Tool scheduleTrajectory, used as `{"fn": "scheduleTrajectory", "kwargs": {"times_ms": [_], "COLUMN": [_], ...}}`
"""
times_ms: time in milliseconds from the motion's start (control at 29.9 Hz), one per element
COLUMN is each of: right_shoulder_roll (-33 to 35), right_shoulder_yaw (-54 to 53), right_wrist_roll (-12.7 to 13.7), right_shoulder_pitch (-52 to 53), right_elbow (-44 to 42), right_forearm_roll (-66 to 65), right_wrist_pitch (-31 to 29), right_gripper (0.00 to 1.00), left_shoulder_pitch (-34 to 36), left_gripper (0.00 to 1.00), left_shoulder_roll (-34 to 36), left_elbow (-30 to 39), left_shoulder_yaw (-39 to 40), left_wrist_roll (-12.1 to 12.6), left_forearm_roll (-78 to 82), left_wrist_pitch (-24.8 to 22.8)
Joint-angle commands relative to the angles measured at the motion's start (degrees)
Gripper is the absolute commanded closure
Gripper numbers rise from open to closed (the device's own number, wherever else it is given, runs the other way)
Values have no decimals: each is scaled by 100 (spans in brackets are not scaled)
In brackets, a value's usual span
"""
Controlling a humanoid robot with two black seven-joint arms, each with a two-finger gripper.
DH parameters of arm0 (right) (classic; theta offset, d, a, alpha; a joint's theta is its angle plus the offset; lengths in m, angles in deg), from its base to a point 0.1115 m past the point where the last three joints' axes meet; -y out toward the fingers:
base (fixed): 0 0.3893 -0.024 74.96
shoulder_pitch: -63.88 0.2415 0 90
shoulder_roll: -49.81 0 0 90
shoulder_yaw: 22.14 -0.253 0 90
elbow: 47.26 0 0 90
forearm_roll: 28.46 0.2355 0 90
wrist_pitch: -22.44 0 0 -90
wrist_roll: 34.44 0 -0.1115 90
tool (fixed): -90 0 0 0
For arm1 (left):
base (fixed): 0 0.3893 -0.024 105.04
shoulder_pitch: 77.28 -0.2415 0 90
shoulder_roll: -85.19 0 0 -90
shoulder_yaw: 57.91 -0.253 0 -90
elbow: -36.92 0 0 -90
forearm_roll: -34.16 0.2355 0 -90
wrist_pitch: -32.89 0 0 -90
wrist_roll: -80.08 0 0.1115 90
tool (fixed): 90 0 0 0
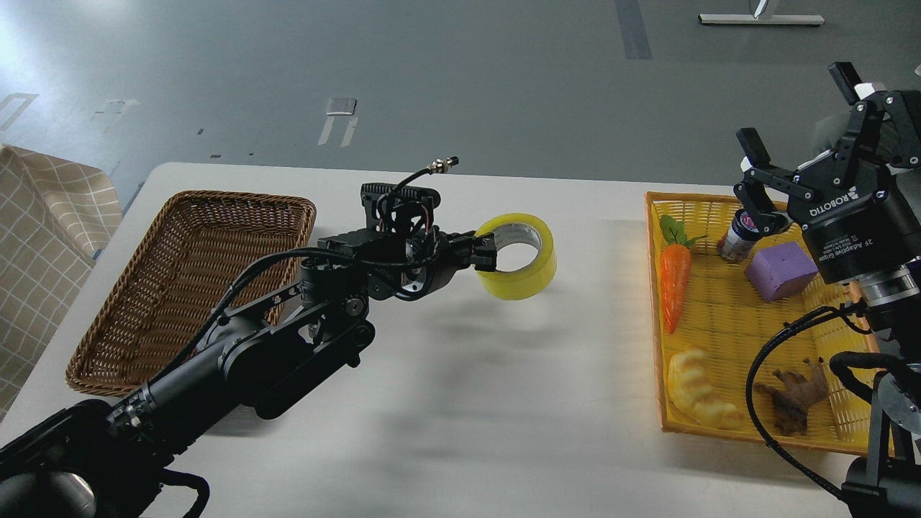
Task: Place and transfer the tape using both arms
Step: 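Lift the tape roll and carry it over the wicker basket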
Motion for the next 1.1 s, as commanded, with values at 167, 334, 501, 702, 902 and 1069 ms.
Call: {"fn": "scheduleTrajectory", "kwargs": {"times_ms": [167,334,501,702,902,1069], "right_shoulder_roll": [0,0,0,0,0,0], "right_shoulder_yaw": [0,0,0,9,9,0], "right_wrist_roll": [0,0,0,-9,-9,-9], "right_shoulder_pitch": [28,37,11,37,64,64], "right_elbow": [-4,-13,-13,-57,-180,-206], "right_forearm_roll": [0,-9,-9,-26,-44,-44], "right_wrist_pitch": [0,0,0,0,0,0], "right_gripper": [0,0,0,0,0,0], "left_shoulder_pitch": [762,842,719,447,-159,-529], "left_gripper": [94,100,100,100,100,100], "left_shoulder_roll": [1413,2609,3717,4536,4958,5239], "left_elbow": [583,1110,1392,1419,1322,1173], "left_shoulder_yaw": [59,68,85,147,120,111], "left_wrist_roll": [15,6,-55,-257,-328,-609], "left_forearm_roll": [-1074,-1752,-2174,-2368,-2307,-2210], "left_wrist_pitch": [0,0,0,0,0,0]}}
